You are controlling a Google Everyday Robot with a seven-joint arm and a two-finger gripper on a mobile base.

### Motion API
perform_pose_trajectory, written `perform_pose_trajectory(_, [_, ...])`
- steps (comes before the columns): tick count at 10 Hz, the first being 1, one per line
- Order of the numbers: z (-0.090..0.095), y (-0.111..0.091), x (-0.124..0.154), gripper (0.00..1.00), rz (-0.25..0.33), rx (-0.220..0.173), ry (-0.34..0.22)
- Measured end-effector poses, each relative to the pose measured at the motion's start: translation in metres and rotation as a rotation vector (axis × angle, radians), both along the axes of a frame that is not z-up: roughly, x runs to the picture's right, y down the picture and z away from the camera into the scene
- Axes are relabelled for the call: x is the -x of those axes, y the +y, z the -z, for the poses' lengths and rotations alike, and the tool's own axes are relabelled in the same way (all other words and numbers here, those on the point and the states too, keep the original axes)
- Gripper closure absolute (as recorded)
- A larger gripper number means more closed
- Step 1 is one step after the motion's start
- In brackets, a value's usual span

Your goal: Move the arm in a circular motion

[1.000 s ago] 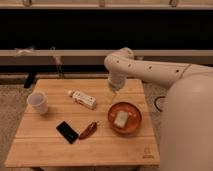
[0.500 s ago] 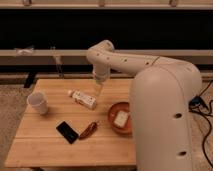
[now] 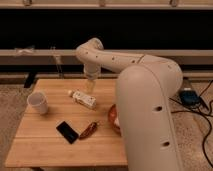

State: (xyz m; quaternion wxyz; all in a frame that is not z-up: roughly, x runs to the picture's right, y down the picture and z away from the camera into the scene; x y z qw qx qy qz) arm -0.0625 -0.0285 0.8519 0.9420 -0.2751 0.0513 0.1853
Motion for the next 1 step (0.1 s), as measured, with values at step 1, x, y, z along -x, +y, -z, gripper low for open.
perform_pose_trajectory(1, [-0.0001,0.0,-0.0005,0.2,0.0,0.0,0.001])
